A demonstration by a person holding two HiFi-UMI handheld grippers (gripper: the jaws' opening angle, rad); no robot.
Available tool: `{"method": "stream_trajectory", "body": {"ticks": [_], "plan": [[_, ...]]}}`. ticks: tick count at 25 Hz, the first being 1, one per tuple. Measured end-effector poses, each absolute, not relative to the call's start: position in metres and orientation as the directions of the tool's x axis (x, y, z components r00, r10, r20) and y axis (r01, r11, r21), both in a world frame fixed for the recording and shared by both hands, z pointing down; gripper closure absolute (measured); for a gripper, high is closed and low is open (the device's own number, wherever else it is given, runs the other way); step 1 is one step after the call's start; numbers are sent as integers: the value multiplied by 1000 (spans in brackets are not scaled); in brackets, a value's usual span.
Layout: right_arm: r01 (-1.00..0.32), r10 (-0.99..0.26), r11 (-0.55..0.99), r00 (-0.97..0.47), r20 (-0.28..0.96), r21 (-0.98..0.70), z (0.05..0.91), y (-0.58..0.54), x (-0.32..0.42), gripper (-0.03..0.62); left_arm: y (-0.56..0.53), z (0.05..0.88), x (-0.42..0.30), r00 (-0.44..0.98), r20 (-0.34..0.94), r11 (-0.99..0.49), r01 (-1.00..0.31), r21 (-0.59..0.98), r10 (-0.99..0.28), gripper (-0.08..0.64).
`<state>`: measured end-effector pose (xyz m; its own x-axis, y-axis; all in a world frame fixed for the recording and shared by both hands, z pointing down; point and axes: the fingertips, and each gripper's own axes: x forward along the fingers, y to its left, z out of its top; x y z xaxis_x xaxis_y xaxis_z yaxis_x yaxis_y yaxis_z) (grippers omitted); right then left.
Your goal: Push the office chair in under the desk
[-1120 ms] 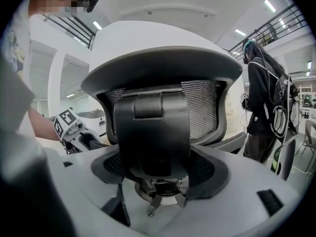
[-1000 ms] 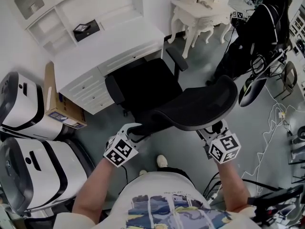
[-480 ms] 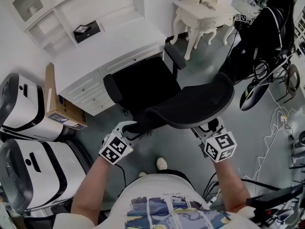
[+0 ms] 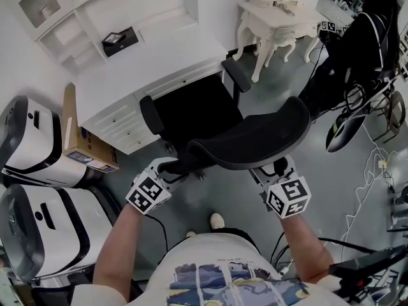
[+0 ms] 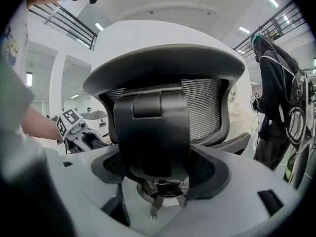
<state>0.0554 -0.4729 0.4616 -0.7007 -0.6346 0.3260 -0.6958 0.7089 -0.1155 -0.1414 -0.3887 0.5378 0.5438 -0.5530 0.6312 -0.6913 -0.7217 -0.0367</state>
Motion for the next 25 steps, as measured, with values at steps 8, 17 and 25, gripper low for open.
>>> {"method": "stream_trajectory", "body": {"ticks": [8, 17, 25], "plan": [[-697, -634, 707, -699, 330, -117, 459, -474, 49, 245, -392, 536, -148, 545, 616, -711, -702, -36, -569, 334], [-674, -614, 729, -721, 321, -120, 460, -473, 47, 245, -393, 535, -149, 528, 615, -685, -728, -27, -585, 321], [-641, -587, 758, -751, 302, -119, 460, -467, 46, 245, -388, 537, -151, 471, 643, -633, -773, -29, -604, 306]]}}
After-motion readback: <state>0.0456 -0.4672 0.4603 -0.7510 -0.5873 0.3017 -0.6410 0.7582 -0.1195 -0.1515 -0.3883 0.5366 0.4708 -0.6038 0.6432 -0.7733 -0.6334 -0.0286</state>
